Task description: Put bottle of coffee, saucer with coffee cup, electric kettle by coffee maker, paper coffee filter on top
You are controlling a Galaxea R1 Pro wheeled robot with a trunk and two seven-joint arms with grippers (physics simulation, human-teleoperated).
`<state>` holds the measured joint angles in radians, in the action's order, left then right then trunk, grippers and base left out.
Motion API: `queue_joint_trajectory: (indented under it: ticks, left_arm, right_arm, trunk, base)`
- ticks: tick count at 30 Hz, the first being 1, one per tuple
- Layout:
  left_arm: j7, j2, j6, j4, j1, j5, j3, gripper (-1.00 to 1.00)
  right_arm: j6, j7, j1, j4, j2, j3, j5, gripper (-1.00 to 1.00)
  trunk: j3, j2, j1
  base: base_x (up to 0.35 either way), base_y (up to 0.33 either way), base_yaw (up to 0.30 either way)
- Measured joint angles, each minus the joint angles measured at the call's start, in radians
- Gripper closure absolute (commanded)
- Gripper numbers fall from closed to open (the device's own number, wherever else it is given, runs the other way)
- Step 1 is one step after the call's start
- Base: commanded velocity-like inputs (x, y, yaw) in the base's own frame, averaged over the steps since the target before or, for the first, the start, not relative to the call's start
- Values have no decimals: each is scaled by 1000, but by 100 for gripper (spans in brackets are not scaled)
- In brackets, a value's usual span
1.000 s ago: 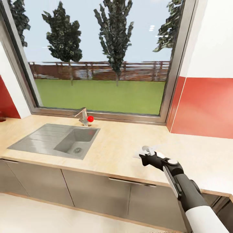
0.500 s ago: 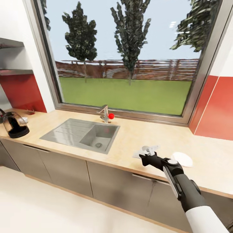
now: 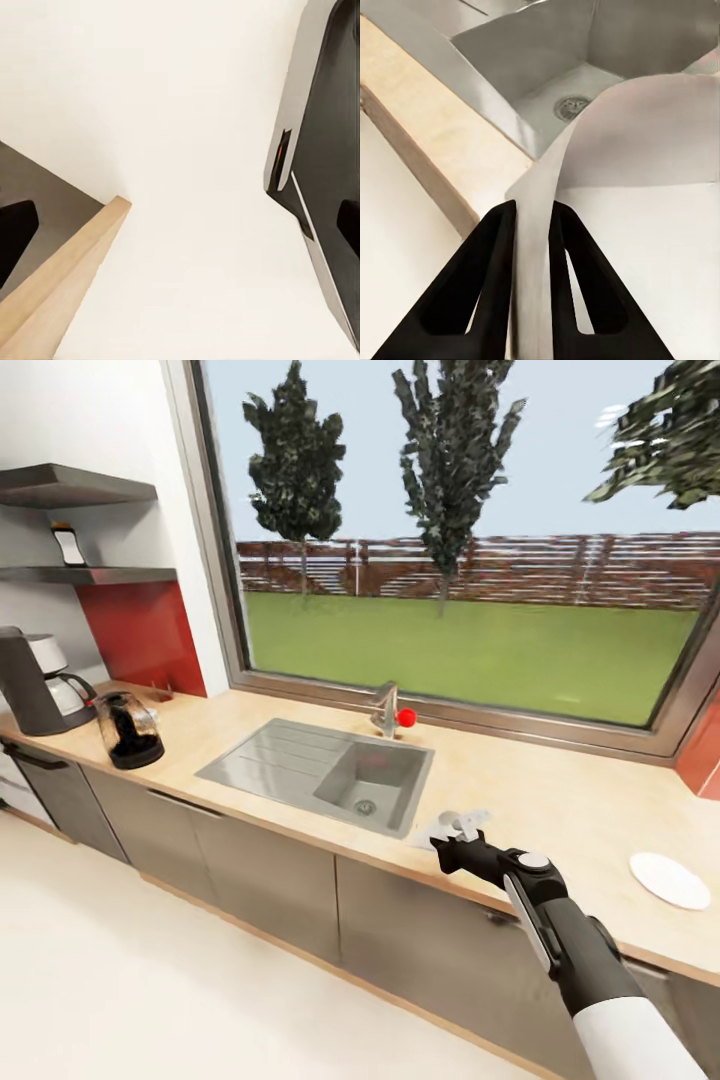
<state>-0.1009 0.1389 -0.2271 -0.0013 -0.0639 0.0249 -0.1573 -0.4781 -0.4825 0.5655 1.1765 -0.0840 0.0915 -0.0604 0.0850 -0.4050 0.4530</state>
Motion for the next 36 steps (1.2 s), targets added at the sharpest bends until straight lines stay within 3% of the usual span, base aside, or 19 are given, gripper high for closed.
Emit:
queue_joint_trajectory:
  ticks: [7, 21, 27, 36]
  left_arm:
    - [-1, -4, 0, 0, -1, 1, 0, -100]
    - [1, -7, 1, 0, 0, 0, 0, -100]
    - [1, -6, 0, 0, 0, 0, 1, -100]
    - [4, -7, -3, 0, 1, 0, 0, -100]
  right_arm:
    - [0, 0, 0, 0, 0, 0, 0, 100]
    - [-1, 0, 0, 0, 0, 0, 0, 100]
    - [-1, 0, 0, 2, 0, 0, 0, 100]
    - [0, 0, 0, 2, 1, 1, 0, 100]
  trunk:
    - [8, 0, 0]
    - [18, 0, 0]
    - [18, 0, 0]
    - [18, 0, 0]
  base:
    - [183, 246, 213]
    - [13, 13, 220]
    - [8, 0, 63]
    - [202, 168, 227]
